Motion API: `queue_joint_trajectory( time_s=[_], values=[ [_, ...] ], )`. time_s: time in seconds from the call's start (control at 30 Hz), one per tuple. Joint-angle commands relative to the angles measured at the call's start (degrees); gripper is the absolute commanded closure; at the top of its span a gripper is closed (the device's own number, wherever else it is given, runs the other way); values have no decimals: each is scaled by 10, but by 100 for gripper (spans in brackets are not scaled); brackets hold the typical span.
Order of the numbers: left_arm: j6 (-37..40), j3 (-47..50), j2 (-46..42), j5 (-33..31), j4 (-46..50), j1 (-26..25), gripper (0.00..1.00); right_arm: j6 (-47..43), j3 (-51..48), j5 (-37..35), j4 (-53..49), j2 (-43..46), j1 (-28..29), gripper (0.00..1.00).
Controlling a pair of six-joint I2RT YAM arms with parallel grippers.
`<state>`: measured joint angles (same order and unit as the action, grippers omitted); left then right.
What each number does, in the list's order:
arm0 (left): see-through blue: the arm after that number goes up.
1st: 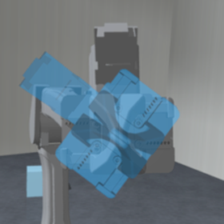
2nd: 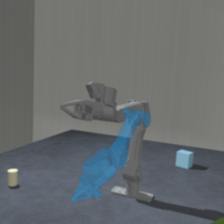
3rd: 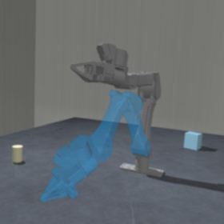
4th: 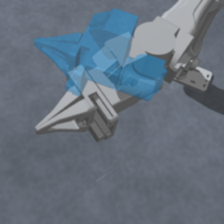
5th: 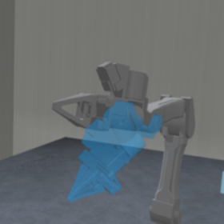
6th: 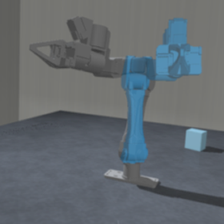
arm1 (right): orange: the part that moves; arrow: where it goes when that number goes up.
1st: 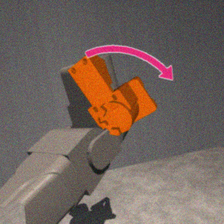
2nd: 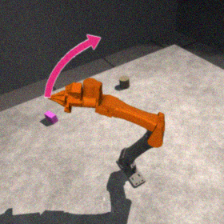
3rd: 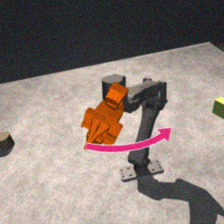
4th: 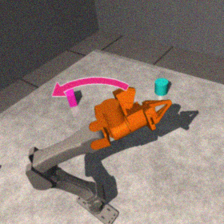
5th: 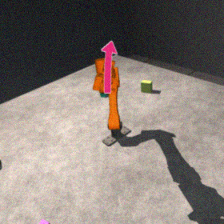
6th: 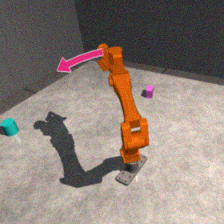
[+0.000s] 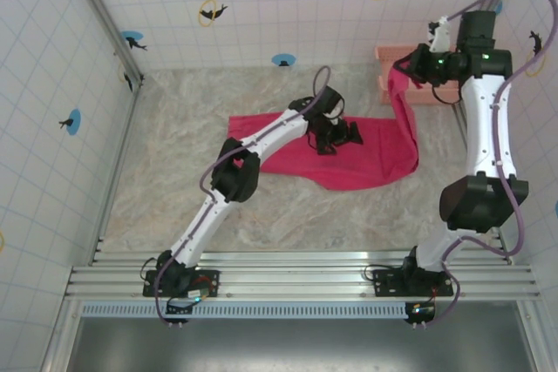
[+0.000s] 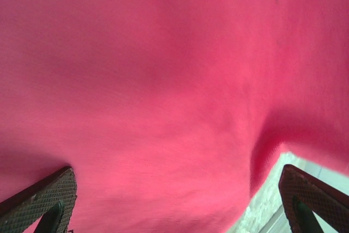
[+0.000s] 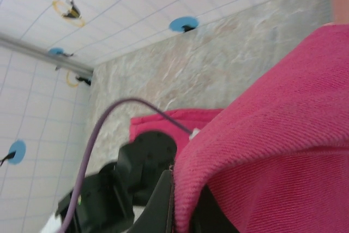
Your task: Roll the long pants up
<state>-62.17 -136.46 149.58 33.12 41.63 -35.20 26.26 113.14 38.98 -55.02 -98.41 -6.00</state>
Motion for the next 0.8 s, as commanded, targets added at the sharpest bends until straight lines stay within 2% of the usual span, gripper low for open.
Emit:
queue_joint_trajectory(
  time_s=[0.0, 0.17, 0.27, 0.33, 0.47, 0.7, 0.77],
  values=[
    [20, 30, -123, -41, 16, 137, 2, 13, 7, 0, 12, 18, 68, 100],
    [148, 118, -278, -132, 125, 266, 2, 53, 3, -42, 59, -6, 189, 100],
    [201, 236, -374, -193, 137, 320, 2, 73, 19, -67, 88, -50, 254, 100],
    [214, 339, -434, -200, 113, 348, 2, 87, 43, -81, 102, -92, 289, 100],
    [230, 468, -498, -196, 99, 372, 3, 89, 101, -100, 97, -174, 343, 100],
    [258, 520, -505, -171, 120, 373, 3, 101, 146, -101, 102, -308, 413, 100],
    [265, 521, -505, -173, 125, 373, 2, 103, 165, -95, 100, -344, 430, 89]
  ],
)
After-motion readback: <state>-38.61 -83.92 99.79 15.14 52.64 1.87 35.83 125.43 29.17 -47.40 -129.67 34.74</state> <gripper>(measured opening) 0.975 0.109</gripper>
